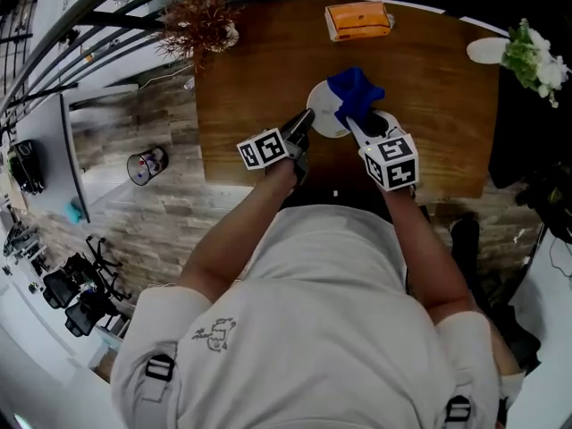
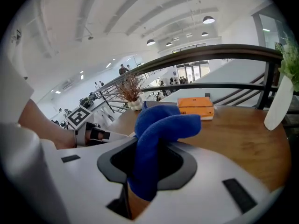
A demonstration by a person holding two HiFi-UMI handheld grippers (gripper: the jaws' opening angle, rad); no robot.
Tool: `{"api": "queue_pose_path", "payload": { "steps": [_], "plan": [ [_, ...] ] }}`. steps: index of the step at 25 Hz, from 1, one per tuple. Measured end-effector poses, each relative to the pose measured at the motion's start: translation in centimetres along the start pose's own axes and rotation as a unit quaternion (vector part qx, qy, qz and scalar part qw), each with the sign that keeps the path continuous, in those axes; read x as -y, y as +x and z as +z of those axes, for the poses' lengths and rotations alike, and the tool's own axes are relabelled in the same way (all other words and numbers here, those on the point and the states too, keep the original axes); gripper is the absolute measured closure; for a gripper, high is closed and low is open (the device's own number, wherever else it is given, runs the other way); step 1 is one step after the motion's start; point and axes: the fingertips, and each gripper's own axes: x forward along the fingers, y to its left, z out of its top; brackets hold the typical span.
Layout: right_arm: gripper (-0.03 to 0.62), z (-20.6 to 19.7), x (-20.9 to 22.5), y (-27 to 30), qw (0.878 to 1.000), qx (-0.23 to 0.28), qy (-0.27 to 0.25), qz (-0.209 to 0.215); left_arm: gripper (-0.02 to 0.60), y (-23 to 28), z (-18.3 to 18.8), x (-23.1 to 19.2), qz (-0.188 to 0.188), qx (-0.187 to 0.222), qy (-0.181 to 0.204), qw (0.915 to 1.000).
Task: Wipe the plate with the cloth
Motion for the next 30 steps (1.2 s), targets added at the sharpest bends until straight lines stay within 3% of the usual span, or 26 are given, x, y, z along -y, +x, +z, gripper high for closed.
{"api": "queue_pose_path", "payload": {
  "steps": [7,17,24,30],
  "plan": [
    [0.484,-2.6,1.1,1.5,1.0,-0.028,0.011,0.006,0.561,1.2,-1.1,-2.7,0.018,0.01,-0.029,0.9994],
    [0.484,-4.3,2.3,2.2,0.998,-0.051,0.015,0.02,0.56,2.5,-1.3,-4.2,0.043,0.023,-0.026,0.9985],
    [0.484,-4.8,3.2,2.4,0.997,-0.06,0.022,0.032,0.535,3.2,-1.3,-5.0,0.079,-0.007,0.029,0.9964],
    [0.484,-4.8,3.3,2.1,0.997,-0.063,0.026,0.043,0.468,3.1,-1.7,-6.2,0.159,-0.062,0.108,0.9794]
  ]
}}
